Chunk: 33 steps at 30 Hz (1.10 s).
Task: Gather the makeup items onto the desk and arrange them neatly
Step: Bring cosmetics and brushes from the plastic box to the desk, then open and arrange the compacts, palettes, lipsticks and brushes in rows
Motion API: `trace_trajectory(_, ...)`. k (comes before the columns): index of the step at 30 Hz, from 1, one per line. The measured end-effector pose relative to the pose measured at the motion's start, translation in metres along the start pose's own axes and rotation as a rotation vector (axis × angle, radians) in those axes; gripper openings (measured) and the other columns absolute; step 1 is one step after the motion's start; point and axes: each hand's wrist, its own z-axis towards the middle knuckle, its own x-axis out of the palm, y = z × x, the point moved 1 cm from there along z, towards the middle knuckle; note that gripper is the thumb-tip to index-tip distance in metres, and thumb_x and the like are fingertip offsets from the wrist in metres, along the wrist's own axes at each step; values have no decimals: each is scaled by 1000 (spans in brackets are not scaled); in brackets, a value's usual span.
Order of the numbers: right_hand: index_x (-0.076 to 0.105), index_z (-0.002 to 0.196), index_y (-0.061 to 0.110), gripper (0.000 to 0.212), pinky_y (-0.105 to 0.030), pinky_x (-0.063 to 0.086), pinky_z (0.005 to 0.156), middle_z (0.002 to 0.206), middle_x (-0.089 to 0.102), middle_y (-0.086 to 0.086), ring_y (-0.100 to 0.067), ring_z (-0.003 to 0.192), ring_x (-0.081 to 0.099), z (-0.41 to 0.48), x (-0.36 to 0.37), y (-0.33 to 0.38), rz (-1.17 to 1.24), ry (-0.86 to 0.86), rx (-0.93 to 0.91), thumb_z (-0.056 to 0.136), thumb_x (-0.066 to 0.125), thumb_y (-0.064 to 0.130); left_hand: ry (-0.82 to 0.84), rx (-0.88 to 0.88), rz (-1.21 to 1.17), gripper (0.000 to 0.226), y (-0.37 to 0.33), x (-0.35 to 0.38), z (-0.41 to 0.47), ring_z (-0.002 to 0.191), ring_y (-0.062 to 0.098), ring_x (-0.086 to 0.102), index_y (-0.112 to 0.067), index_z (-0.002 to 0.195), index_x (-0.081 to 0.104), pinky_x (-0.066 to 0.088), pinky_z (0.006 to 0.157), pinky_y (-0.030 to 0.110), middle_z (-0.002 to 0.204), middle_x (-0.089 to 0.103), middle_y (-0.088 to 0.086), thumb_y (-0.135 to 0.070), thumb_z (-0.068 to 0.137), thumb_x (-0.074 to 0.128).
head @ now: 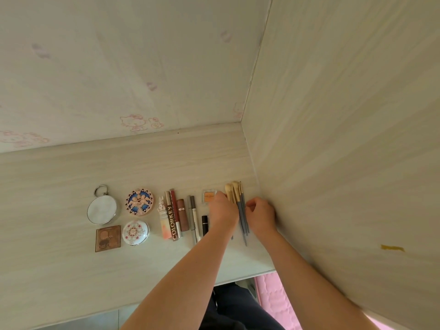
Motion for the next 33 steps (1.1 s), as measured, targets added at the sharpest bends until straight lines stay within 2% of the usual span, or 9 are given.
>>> trace_trajectory(4, 64, 111, 7, 23, -21, 42, 75, 107, 67, -11, -26, 102, 62, -3, 0, -1, -23, 6, -13, 92, 51, 6, -12, 21, 11, 20, -3, 0, -6, 63, 15, 49, -7, 95, 51, 34, 44, 24, 87, 55, 8, 8, 85, 42)
trace_trajectory(10, 64, 103, 6, 19, -25, 46, 70, 96, 67, -10, -26, 89, 62, -10, -3, -3, -52, 17, -61, 90, 49, 5, 14, 77, 57, 16, -3, -1, -18, 60, 13, 46, -5, 90, 52, 31, 42, 22, 82, 54, 8, 7, 83, 44)
trace_trajectory(16, 62, 109, 3, 24, -31, 49, 79, 102, 65, -12, -28, 95, 61, -18, -5, -7, -65, 25, -108, 90, 48, 6, 49, 156, 53, 22, 2, -11, -34, 55, 12, 33, -11, 73, 39, 26, 44, 22, 70, 38, 0, 9, 82, 39)
trace_trajectory(20, 59, 113, 4, 25, -30, 49, 78, 106, 64, -12, -28, 97, 60, -25, -8, -11, -134, 44, -165, 93, 46, 11, 54, 244, 66, 24, 10, -22, -44, 68, 17, 50, -5, 100, 56, 39, 54, 23, 88, 54, 5, 4, 86, 39)
trace_trajectory(22, 57, 115, 6, 26, -32, 49, 80, 113, 62, -12, -29, 101, 59, -29, -8, -13, -193, 58, -217, 94, 45, 14, 35, 302, 85, 31, 16, -27, -49, 82, 16, 55, -7, 110, 59, 47, 65, 26, 102, 60, 8, 3, 87, 39)
trace_trajectory(25, 55, 117, 7, 26, -29, 44, 76, 117, 57, -11, -27, 101, 56, -37, -10, -15, -302, 64, -310, 96, 41, 15, -34, 360, 118, 36, 30, -36, -58, 94, 16, 59, -11, 118, 58, 52, 80, 28, 110, 63, 5, 0, 89, 40)
trace_trajectory(28, 50, 122, 9, 28, -33, 47, 80, 119, 53, -9, -26, 104, 53, -46, -10, -15, -392, 76, -416, 97, 39, 17, -124, 460, 254, 30, 45, -47, -65, 95, 21, 62, -14, 120, 57, 54, 78, 36, 105, 65, 5, -11, 94, 43)
trace_trajectory(31, 45, 129, 11, 33, -35, 47, 85, 122, 50, -8, -25, 110, 49, -56, -6, -11, -458, 87, -494, 98, 39, 20, -208, 505, 357, 31, 62, -62, -73, 100, 20, 56, -13, 123, 55, 49, 76, 29, 107, 62, 4, -13, 95, 44)
trace_trajectory(33, 45, 128, 11, 32, -32, 46, 83, 122, 50, -8, -23, 109, 48, -63, -1, -6, -481, 95, -547, 98, 39, 19, -277, 531, 403, 32, 74, -72, -77, 109, 19, 52, -14, 125, 55, 47, 83, 29, 114, 62, 2, -13, 93, 47)
